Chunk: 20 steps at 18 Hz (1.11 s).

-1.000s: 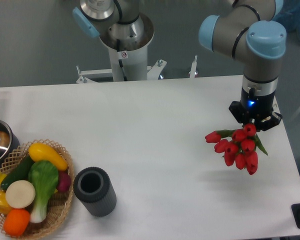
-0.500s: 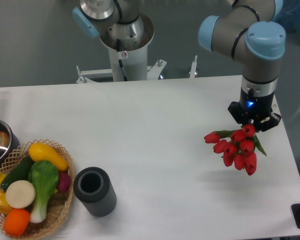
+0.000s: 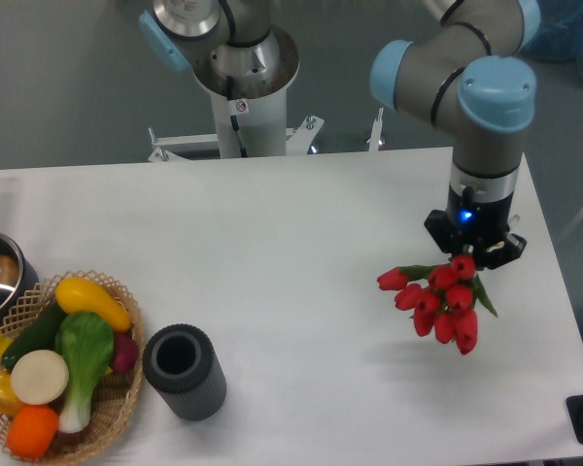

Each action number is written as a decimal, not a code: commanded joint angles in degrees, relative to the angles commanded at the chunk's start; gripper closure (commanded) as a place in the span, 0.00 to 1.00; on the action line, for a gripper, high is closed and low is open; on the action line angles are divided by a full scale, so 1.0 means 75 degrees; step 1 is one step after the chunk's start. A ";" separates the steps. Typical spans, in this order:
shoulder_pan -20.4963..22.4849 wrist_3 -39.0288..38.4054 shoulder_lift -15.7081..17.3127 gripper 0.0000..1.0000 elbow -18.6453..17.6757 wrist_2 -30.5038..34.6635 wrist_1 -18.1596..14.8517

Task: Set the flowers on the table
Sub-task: 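Move the gripper holding the red tulips down toward the table surface, then open the gripper to release the tulips and lift it away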

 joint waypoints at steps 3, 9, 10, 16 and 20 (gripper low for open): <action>-0.0235 -0.0388 -0.0047 0.95 -0.0047 0.0012 0.0012; -0.0353 -0.0540 -0.0211 0.90 -0.0434 0.0035 0.0094; -0.0353 -0.0529 -0.0246 0.83 -0.0434 0.0024 0.0094; -0.0353 -0.0633 -0.0235 0.30 -0.0410 0.0000 0.0094; -0.0330 -0.0798 -0.0188 0.00 -0.0387 0.0012 0.0117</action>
